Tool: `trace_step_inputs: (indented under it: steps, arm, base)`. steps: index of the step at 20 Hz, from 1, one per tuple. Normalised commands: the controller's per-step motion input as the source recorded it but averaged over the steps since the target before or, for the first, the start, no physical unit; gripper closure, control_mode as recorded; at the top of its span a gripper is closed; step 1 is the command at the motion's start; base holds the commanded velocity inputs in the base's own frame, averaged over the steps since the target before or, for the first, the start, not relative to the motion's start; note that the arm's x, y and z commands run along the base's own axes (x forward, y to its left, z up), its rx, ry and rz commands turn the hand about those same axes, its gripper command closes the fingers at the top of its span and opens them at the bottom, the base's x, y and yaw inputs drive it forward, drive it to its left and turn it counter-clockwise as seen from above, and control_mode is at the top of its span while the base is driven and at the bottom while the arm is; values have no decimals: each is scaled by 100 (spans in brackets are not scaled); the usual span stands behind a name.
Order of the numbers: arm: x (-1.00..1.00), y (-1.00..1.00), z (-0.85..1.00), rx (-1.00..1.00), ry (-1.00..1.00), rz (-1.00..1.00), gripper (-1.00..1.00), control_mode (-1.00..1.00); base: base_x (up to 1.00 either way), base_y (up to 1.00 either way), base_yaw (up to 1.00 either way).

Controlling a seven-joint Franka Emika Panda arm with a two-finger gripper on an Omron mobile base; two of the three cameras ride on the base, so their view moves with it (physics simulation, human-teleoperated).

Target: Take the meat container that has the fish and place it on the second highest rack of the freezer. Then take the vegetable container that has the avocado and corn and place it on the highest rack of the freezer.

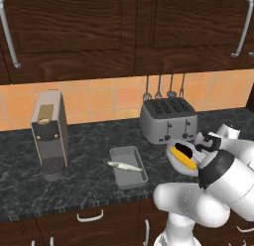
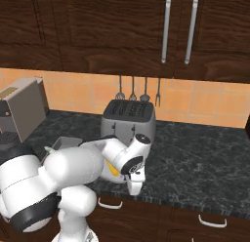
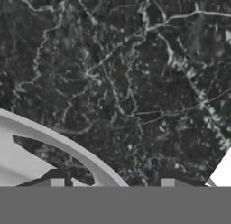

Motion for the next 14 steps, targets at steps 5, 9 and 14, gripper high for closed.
trace_step_inputs:
  steps: [5, 9, 14]
  arm:
    - [0, 38, -38, 0, 1, -9, 100, -100]
    - [0, 61, -4, -1, 0, -7, 100, -100]
    - [0, 41, 0, -5, 5, -2, 100, -100]
  base:
    - [0, 0, 0]
    - [0, 0, 0]
    - [0, 0, 0]
